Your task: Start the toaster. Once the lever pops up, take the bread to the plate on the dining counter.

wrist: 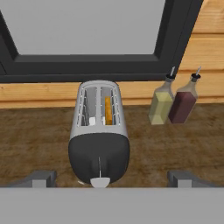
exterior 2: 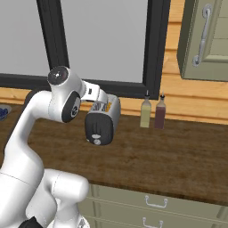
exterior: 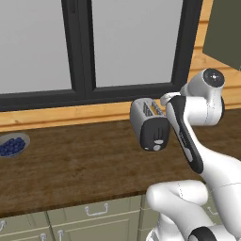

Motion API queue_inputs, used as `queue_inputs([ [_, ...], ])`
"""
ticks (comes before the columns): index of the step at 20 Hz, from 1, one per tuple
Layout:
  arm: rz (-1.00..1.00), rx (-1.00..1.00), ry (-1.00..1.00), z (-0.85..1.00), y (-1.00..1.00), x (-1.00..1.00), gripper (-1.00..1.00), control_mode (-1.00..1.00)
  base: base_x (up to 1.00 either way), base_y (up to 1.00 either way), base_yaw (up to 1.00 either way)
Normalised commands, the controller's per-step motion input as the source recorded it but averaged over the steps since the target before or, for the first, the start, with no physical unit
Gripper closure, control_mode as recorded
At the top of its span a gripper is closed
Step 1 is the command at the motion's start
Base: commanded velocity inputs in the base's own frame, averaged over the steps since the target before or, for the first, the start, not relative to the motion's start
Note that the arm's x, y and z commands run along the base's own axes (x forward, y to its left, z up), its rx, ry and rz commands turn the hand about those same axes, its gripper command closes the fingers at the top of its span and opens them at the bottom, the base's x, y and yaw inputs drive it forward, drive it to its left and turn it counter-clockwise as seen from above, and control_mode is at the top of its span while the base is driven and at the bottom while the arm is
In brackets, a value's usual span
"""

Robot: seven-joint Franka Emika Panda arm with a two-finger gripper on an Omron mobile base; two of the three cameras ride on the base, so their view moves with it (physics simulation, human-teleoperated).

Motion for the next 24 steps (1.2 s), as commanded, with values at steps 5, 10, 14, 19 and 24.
queue_inputs([
  [5, 0.0, 0.0, 0.0, 0.0, 0.0, 0.0, -1.0, -1.0, 0.0, 0.0, 0.0],
  [10, 0.0, 0.0, 0.0, 0.0, 0.0, 0.0, -1.0, -1.0, 0.0, 0.0, 0.0],
  [14, 0.0, 0.0, 0.0, 0.0, 0.0, 0.0, -1.0, -1.0, 0.0, 0.0, 0.0],
  [19, 0.0, 0.0, 0.0, 0.0, 0.0, 0.0, -1.0, -1.0, 0.0, 0.0, 0.0],
  [24, 0.0, 0.0, 0.0, 0.0, 0.0, 0.0, -1.0, -1.0, 0.0, 0.0, 0.0],
])
